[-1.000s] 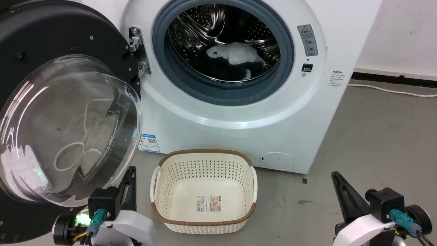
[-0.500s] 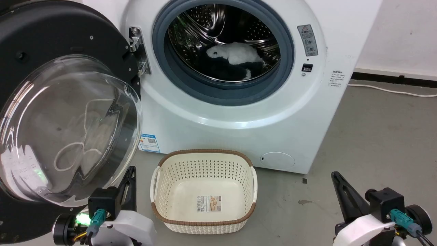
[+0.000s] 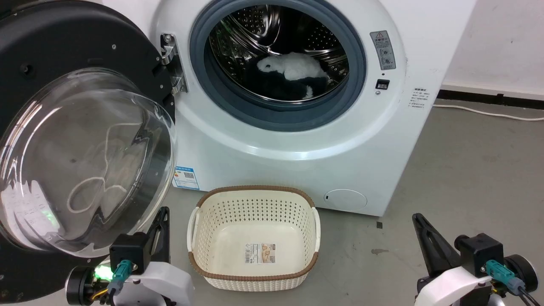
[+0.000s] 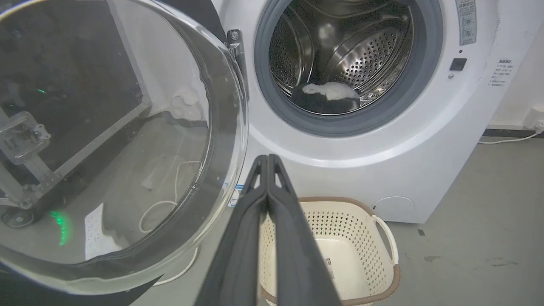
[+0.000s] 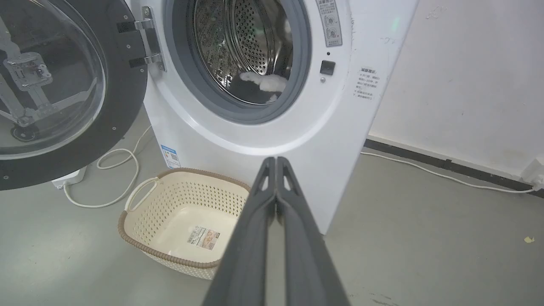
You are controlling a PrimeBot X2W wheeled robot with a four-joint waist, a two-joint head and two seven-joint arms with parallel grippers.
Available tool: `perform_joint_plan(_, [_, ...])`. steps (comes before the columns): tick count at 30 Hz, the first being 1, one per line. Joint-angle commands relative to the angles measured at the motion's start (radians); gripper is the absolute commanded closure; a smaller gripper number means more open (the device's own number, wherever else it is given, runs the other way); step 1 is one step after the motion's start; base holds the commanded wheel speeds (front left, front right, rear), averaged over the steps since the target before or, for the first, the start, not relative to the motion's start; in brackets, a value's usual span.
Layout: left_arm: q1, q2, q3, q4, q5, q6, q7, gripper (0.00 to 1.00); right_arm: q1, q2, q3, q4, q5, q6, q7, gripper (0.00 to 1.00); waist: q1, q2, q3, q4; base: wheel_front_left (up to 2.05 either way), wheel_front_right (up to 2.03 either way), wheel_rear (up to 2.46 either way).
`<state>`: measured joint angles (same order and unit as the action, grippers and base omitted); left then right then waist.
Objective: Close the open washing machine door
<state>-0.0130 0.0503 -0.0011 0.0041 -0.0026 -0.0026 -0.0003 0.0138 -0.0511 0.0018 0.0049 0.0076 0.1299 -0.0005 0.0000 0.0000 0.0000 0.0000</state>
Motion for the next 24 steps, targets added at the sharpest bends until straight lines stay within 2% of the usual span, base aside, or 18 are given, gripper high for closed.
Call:
perform_joint_plan(1, [0.013,0.000,0.001,-0.004,0.003,0.003,0.000,1.00,-0.014,0.001,-0.002,-0.005,-0.008,0.001,0.000,1.00,0.0000,0.0000,0.000,0.000,0.00,0.00,0.00])
perform_joint_plan(16, [0.013,0.000,0.001,-0.004,0.003,0.003,0.000,1.00,-0.014,0.001,-0.002,-0.005,-0.008,0.001,0.000,1.00,0.0000,0.0000,0.000,0.000,0.00,0.00,0.00])
perform_joint_plan(17, [0.000,0.000,0.000,0.000,0.000,0.000,0.000,0.00,0.000,0.000,0.000,0.000,0.000,0.000,0.000,0.00,0.0000,0.0000,0.000,0.000,0.00,0.00,0.00])
perform_joint_plan(24, [0.004,0.000,-0.006,0.003,-0.011,0.001,-0.009,0.00,0.006,0.000,0.003,0.005,0.012,0.000,-0.008,0.00,0.0000,0.0000,0.000,0.000,0.00,0.00,0.00])
